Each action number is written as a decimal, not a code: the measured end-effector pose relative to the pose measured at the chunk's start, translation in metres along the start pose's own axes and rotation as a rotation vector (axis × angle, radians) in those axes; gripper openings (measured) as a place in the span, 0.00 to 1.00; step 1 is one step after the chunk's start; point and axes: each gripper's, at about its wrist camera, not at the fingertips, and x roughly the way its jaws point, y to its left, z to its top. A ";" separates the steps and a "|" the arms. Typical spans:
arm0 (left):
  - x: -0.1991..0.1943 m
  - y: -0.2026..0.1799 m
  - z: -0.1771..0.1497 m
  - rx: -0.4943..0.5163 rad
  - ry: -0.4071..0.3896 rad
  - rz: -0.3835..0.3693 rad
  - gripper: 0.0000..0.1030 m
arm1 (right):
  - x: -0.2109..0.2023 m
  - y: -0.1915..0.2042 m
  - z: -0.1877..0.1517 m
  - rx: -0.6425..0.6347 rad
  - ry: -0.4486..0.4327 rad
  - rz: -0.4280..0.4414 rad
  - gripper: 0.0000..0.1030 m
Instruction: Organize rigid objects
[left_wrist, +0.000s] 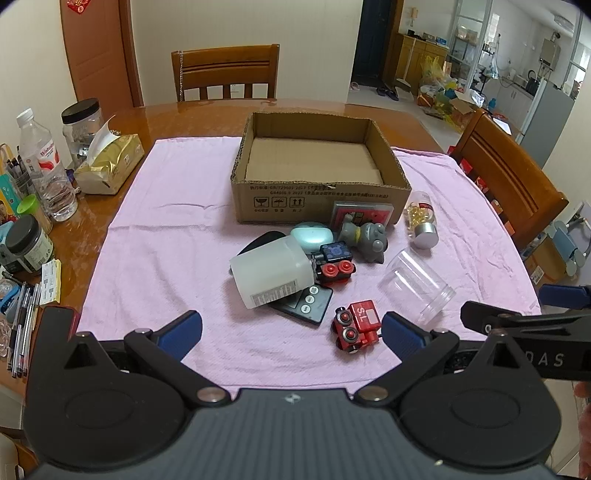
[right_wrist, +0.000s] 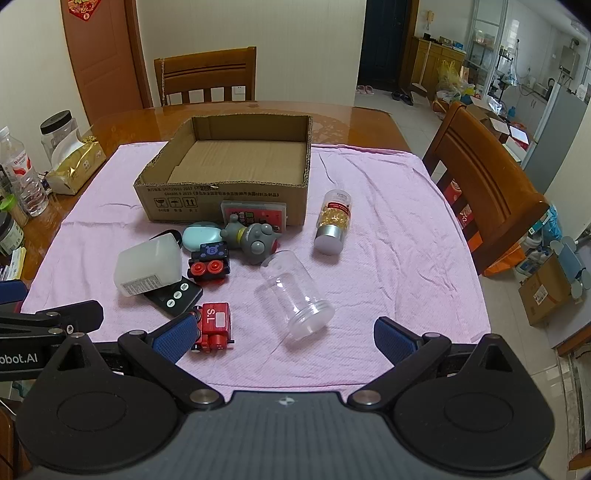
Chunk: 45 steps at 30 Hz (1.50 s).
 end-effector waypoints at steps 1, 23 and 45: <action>0.000 0.000 0.000 0.000 -0.001 0.001 0.99 | 0.000 0.000 0.000 -0.001 0.000 0.000 1.00; -0.003 -0.004 0.006 -0.005 -0.003 0.006 0.99 | -0.002 -0.007 0.005 -0.001 -0.010 0.010 1.00; -0.004 -0.021 0.012 -0.017 -0.011 0.021 0.99 | 0.000 -0.024 0.011 -0.007 -0.020 0.024 1.00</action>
